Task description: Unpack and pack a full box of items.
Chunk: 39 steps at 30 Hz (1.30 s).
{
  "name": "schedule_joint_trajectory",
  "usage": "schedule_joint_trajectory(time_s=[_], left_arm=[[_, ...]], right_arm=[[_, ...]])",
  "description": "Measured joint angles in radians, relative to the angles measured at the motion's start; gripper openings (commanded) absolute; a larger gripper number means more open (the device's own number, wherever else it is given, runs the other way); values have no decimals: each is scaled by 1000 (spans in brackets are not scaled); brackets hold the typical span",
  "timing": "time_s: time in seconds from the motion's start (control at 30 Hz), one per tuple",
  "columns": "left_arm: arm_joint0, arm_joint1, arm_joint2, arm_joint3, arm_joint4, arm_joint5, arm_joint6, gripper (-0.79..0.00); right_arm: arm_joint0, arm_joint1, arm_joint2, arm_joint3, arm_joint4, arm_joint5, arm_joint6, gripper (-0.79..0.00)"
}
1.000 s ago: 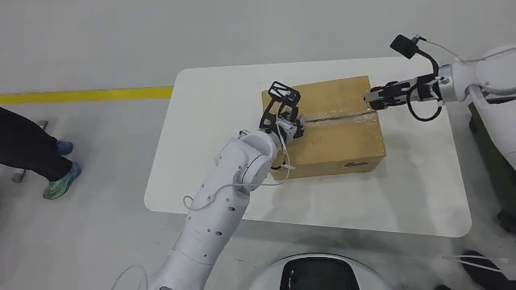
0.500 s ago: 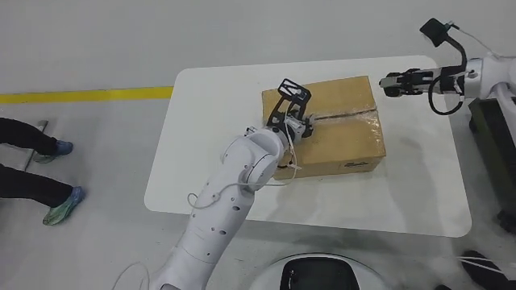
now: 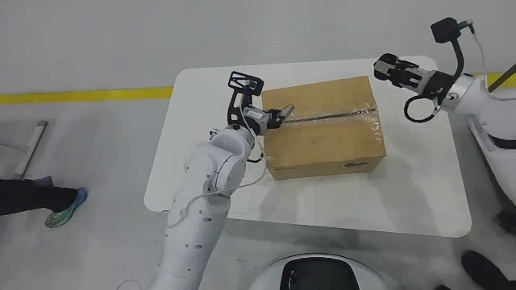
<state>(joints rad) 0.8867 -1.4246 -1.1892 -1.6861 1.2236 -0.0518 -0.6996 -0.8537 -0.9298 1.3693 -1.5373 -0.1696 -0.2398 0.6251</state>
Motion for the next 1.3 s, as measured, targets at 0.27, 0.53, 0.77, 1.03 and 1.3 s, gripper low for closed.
schedule_joint_trajectory(time_s=[0.27,0.53,0.77,1.03,1.3], left_arm=[[104,22,-132,-107,54,56,-9,0],[134,28,-169,-144,81,104,27,0],[128,29,-171,-155,83,118,37,0],[136,29,-158,-161,77,111,26,0],[118,28,-130,-137,64,92,20,0]], right_arm=[[-24,-3,-19,-31,-64,17,-73,-785],[-6,-23,-139,-109,-188,-49,-121,-785],[105,-85,-407,-59,-479,9,-226,-785],[169,-152,-583,53,-633,110,-311,-785],[132,-159,-550,80,-638,135,-316,-785]])
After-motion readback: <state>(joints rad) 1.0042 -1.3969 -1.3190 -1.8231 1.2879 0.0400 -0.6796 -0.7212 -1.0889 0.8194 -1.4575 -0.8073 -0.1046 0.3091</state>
